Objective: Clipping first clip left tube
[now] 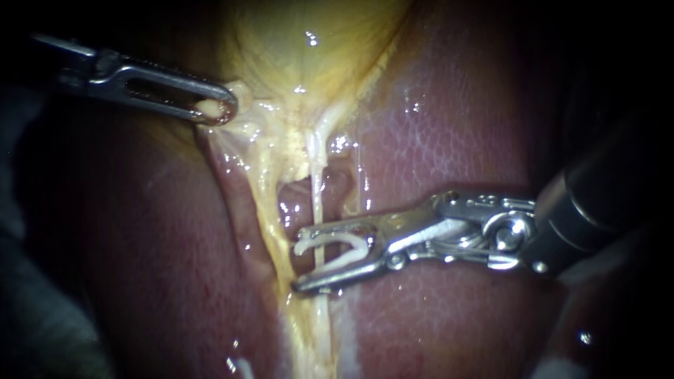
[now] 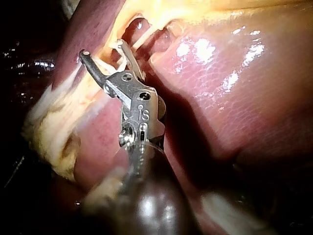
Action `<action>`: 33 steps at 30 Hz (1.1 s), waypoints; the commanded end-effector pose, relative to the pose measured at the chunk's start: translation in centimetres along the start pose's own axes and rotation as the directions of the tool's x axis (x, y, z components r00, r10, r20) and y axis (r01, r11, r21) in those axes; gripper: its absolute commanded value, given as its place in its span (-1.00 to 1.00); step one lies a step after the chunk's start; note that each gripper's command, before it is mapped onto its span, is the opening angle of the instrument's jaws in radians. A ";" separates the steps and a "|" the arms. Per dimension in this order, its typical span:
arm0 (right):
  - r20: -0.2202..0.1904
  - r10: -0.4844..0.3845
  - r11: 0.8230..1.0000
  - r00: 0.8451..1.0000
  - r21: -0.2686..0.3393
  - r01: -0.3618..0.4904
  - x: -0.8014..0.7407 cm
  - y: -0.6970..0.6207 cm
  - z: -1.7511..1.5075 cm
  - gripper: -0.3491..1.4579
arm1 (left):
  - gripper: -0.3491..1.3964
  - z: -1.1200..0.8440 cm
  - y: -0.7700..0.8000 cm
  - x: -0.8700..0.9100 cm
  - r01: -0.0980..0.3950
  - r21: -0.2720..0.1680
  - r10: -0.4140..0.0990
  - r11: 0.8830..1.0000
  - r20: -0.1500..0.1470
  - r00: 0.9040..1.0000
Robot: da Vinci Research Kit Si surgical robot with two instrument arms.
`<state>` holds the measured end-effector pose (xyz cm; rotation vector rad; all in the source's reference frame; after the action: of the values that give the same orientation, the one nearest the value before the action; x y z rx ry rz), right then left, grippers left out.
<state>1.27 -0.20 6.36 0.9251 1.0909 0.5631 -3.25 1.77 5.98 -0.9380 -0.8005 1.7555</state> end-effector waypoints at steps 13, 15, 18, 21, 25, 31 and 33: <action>0.005 0.020 1.000 1.000 -0.011 -0.020 -0.22 0.26 0.06 -0.06 | -1.00 0.00 0.00 0.00 0.000 0.000 0.000 1.000 0.000 1.000; 0.006 0.018 1.000 1.000 -0.012 -0.018 -0.24 0.29 0.06 -0.06 | -1.00 0.00 0.00 0.00 0.000 0.000 0.000 1.000 0.000 1.000; 0.006 0.016 1.000 1.000 -0.013 -0.016 -0.26 0.34 0.07 -0.06 | -1.00 0.00 0.00 0.00 0.000 0.000 0.000 1.000 0.000 1.000; 0.006 0.016 1.000 1.000 -0.014 -0.015 -0.27 0.36 0.08 -0.06 | -1.00 0.00 0.00 0.00 0.000 0.000 0.000 1.000 0.000 1.000; 0.003 0.016 1.000 1.000 -0.015 -0.016 -0.26 0.38 0.11 -0.06 | -1.00 0.00 0.00 0.00 0.000 0.000 0.000 1.000 0.000 1.000; -0.001 0.015 1.000 1.000 -0.015 -0.015 -0.25 0.39 0.16 -0.06 | -1.00 0.00 0.00 0.00 0.000 0.000 0.000 1.000 0.000 1.000; -0.001 0.015 1.000 1.000 -0.016 -0.015 -0.25 0.40 0.18 -0.06 | -1.00 0.00 0.00 0.00 0.000 0.000 0.000 1.000 0.000 1.000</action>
<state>1.36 -0.25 6.86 0.9205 1.0810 0.5838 -3.26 1.77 5.98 -0.9381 -0.8002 1.7550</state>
